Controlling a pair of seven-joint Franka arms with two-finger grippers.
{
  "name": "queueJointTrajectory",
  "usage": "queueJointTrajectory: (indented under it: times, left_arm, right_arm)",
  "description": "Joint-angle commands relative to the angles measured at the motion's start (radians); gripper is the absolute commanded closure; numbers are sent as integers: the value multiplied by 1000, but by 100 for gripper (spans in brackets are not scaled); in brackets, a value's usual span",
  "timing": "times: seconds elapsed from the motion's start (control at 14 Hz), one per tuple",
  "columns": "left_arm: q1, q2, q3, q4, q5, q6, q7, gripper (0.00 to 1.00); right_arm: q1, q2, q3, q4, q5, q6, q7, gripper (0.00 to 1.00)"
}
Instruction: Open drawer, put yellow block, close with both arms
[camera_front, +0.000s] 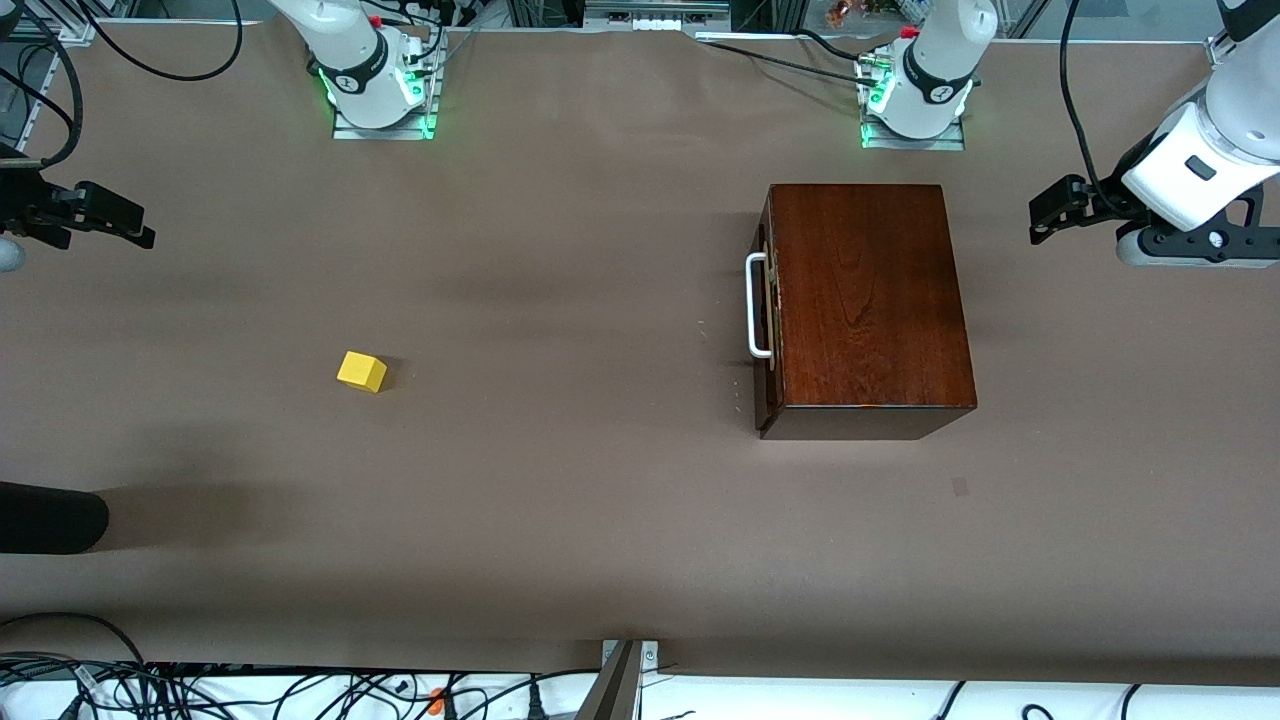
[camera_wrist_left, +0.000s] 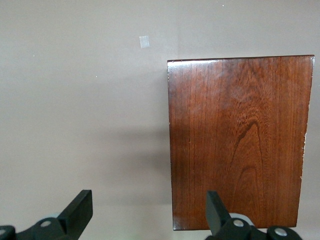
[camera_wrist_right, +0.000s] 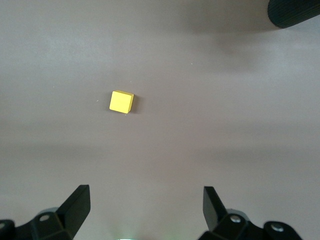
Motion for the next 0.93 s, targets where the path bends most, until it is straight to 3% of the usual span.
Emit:
queueJointTrajectory:
  times: [0.0, 0.85]
  left_arm:
    - [9, -13, 0, -2, -25, 3, 12, 0]
    - [9, -7, 8, 24, -30, 6, 12, 0]
  right_arm:
    - [-12, 3, 9, 18, 11, -20, 7, 0]
    - [-14, 5, 7, 18, 13, -20, 1, 0]
